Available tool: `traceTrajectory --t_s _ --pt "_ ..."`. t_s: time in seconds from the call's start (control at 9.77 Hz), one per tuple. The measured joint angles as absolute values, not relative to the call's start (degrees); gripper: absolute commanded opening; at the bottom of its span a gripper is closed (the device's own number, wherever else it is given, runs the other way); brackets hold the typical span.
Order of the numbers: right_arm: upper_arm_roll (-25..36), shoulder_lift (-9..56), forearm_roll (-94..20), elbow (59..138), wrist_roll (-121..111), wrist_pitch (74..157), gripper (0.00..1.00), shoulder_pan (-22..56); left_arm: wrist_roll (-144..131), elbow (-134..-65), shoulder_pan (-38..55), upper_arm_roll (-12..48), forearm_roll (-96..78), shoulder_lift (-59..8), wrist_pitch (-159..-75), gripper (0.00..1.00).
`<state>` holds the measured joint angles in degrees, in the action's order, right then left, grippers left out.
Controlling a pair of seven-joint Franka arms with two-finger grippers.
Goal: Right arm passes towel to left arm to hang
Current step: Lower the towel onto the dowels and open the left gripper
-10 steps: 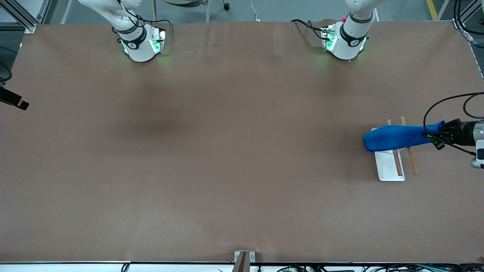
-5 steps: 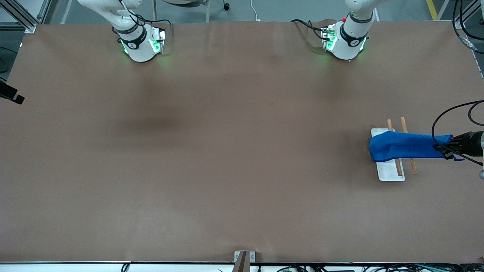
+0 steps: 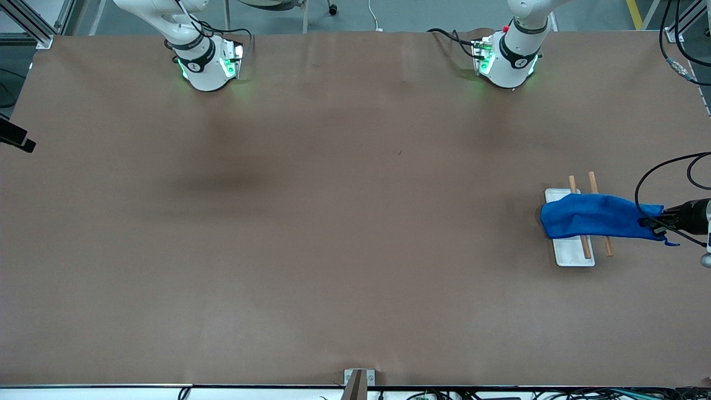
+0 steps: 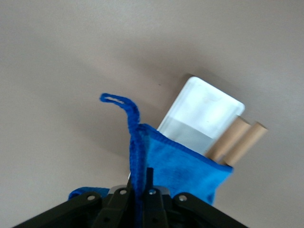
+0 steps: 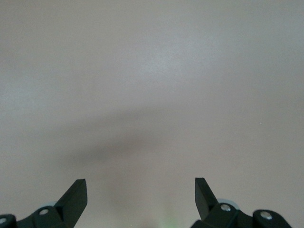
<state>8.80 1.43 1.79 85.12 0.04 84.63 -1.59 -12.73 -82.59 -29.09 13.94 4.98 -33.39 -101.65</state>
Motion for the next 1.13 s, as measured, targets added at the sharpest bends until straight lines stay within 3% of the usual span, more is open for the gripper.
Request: traceTrajectory --t_s 0.1,0.2,0.31,0.41,0.82,1.13 --pt "8.80 1.19 1.80 84.96 0.03 84.24 1.00 -1.57 -11.90 -82.58 -29.68 13.94 4.98 -34.17 -102.14 0.18" --pt "8.92 0.95 1.78 84.95 0.03 83.91 1.00 -1.57 -11.08 -82.57 -29.96 13.95 4.98 -34.37 -102.23 0.35" --pt "9.09 0.87 1.77 84.95 0.03 83.91 1.00 -1.64 -10.61 -82.56 -30.22 13.94 5.00 -34.37 -102.41 0.86" --pt "9.22 0.87 1.75 84.96 0.03 83.91 1.00 -1.74 -10.36 -82.56 -30.49 13.93 5.02 -34.50 -102.87 1.00" --pt "9.35 0.87 1.62 84.96 0.04 83.91 1.00 -2.13 -7.78 -81.55 -30.66 14.53 5.04 -34.50 -103.49 1.00" --pt "9.37 0.87 1.59 84.96 0.04 83.93 1.00 -2.13 -7.09 -79.35 -30.55 19.93 5.03 -28.53 -98.81 1.00"
